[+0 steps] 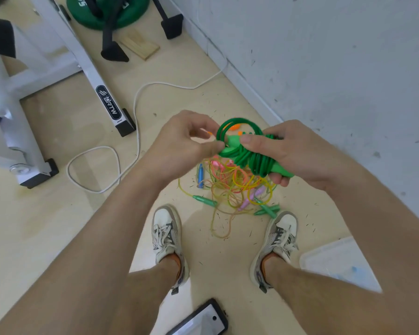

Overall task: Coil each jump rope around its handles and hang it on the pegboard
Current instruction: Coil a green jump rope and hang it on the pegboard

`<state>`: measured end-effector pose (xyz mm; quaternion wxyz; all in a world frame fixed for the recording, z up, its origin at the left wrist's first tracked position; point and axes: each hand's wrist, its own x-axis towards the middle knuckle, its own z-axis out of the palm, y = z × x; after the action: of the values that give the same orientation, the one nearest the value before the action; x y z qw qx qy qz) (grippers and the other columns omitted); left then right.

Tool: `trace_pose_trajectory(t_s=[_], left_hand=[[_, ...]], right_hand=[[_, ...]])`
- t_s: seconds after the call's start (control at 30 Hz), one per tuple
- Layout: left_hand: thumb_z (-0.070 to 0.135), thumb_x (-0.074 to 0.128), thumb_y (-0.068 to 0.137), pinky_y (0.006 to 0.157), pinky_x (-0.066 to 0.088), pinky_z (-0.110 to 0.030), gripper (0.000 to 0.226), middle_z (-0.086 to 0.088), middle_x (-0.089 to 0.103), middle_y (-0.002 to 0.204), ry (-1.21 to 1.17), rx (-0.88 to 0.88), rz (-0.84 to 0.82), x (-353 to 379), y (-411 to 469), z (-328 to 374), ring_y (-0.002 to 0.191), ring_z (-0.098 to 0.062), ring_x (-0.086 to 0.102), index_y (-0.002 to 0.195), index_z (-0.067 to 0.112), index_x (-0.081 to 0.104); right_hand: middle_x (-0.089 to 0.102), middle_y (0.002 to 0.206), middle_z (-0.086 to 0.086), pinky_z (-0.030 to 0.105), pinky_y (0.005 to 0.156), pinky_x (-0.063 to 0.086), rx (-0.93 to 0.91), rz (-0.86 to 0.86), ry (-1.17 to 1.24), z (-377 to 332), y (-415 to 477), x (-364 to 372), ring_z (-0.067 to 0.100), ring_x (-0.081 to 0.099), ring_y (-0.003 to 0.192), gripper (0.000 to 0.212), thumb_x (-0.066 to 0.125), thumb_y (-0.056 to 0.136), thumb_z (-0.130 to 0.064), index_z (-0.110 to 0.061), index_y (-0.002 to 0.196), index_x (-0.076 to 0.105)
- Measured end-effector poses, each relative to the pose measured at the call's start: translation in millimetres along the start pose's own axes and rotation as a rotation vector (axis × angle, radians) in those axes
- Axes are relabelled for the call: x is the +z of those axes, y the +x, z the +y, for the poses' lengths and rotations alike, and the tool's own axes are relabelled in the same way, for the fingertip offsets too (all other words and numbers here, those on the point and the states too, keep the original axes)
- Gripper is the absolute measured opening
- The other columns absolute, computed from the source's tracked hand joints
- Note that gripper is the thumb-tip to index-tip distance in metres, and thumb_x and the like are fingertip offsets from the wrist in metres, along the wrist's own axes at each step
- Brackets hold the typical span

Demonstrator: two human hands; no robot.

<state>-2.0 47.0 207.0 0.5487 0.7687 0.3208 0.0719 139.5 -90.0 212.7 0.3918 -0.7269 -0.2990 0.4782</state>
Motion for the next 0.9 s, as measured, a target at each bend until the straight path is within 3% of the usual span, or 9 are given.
trace_pose_trajectory(t_s=[0.1, 0.17, 0.33, 0.4, 0.5, 0.57, 0.67, 0.8, 0.9], left_hand=[[0.006, 0.066, 0.078, 0.08, 0.058, -0.034, 0.018, -0.013, 0.071, 0.089, -0.68, -0.116, -0.163, -6.7, -0.5, -0.4, 0.077, -0.023, 0.069, 0.091, 0.011, 0.055], [0.008, 0.062, 0.077, 0.067, 0.059, -0.027, 0.018, -0.011, 0.072, 0.082, -0.807, -0.116, -0.176, -2.9, 0.1, -2.2, 0.068, -0.022, 0.07, 0.092, 0.012, 0.052], [0.019, 0.089, 0.055, 0.064, 0.055, -0.02, 0.041, -0.006, 0.074, 0.085, -0.824, -0.044, -0.203, 2.4, 1.3, -4.2, 0.075, -0.017, 0.071, 0.09, 0.015, 0.069], [0.019, 0.086, 0.053, 0.067, 0.054, -0.022, 0.032, -0.005, 0.074, 0.08, -0.767, 0.02, -0.191, 2.6, 0.2, -4.2, 0.073, -0.016, 0.069, 0.081, 0.016, 0.073], [0.0, 0.079, 0.063, 0.063, 0.051, -0.02, 0.02, 0.001, 0.068, 0.064, -0.493, 0.072, -0.098, -2.1, 0.7, -5.5, 0.067, -0.019, 0.065, 0.067, 0.017, 0.069], [-0.004, 0.072, 0.068, 0.057, 0.047, -0.016, 0.02, -0.003, 0.063, 0.06, -0.374, 0.05, -0.047, -7.9, 2.0, -8.3, 0.062, -0.015, 0.064, 0.067, 0.013, 0.064], [-0.002, 0.066, 0.067, 0.062, 0.049, -0.022, 0.019, -0.027, 0.052, 0.065, -0.422, -0.007, -0.088, -11.2, 0.5, -6.3, 0.06, -0.02, 0.064, 0.062, 0.017, 0.063], [-0.013, 0.06, 0.074, 0.062, 0.053, -0.027, 0.033, -0.014, 0.044, 0.07, -0.562, -0.19, -0.092, -3.3, 0.0, -3.7, 0.053, -0.022, 0.063, 0.062, 0.017, 0.059], [-0.018, 0.053, 0.079, 0.066, 0.056, -0.034, 0.035, -0.014, 0.049, 0.07, -0.525, -0.272, 0.069, 0.7, 3.0, -2.5, 0.049, -0.019, 0.062, 0.068, 0.015, 0.057]], right_hand=[[0.064, 0.062, 0.011, 0.022, 0.036, 0.033, -0.01, -0.105, 0.236, -1.5, -0.9, -4.3, 0.018, 0.043, 0.036, 0.042, 0.06, 0.078, -0.052, -0.011, 0.078, 0.073], [0.063, 0.064, 0.015, 0.02, 0.036, 0.031, -0.008, -0.161, 0.317, -1.1, -0.9, -6.0, 0.018, 0.04, 0.035, 0.042, 0.059, 0.077, -0.052, -0.013, 0.077, 0.074], [0.061, 0.065, 0.018, 0.017, 0.034, 0.028, -0.001, -0.184, 0.493, 2.8, 1.5, -6.7, 0.016, 0.04, 0.031, 0.047, 0.06, 0.078, -0.053, -0.008, 0.086, 0.071], [0.06, 0.065, 0.019, 0.016, 0.034, 0.027, -0.003, -0.188, 0.541, 3.1, 3.0, -6.1, 0.016, 0.04, 0.031, 0.045, 0.057, 0.081, -0.05, -0.008, 0.087, 0.07], [0.061, 0.066, 0.019, 0.014, 0.033, 0.028, -0.03, -0.222, 0.619, 4.5, 4.0, -4.4, 0.014, 0.041, 0.03, 0.054, 0.075, 0.07, -0.058, -0.008, 0.089, 0.07], [0.063, 0.066, 0.018, 0.013, 0.034, 0.028, -0.055, -0.246, 0.63, 5.3, 3.7, -1.3, 0.014, 0.041, 0.03, 0.064, 0.078, 0.059, -0.064, -0.009, 0.09, 0.07], [0.063, 0.063, 0.015, 0.012, 0.033, 0.027, -0.075, -0.189, 0.682, 4.8, 5.2, 4.4, 0.013, 0.041, 0.029, 0.064, 0.079, 0.053, -0.067, -0.013, 0.086, 0.072], [0.061, 0.065, 0.019, 0.013, 0.033, 0.026, -0.082, -0.016, 0.667, 2.4, 6.6, 10.5, 0.015, 0.04, 0.03, 0.064, 0.078, 0.061, -0.062, -0.005, 0.09, 0.069], [0.058, 0.071, 0.028, 0.017, 0.035, 0.027, -0.144, 0.067, 0.515, -2.8, -1.4, 17.2, 0.019, 0.04, 0.034, 0.056, 0.073, 0.073, -0.05, 0.003, 0.091, 0.068]])
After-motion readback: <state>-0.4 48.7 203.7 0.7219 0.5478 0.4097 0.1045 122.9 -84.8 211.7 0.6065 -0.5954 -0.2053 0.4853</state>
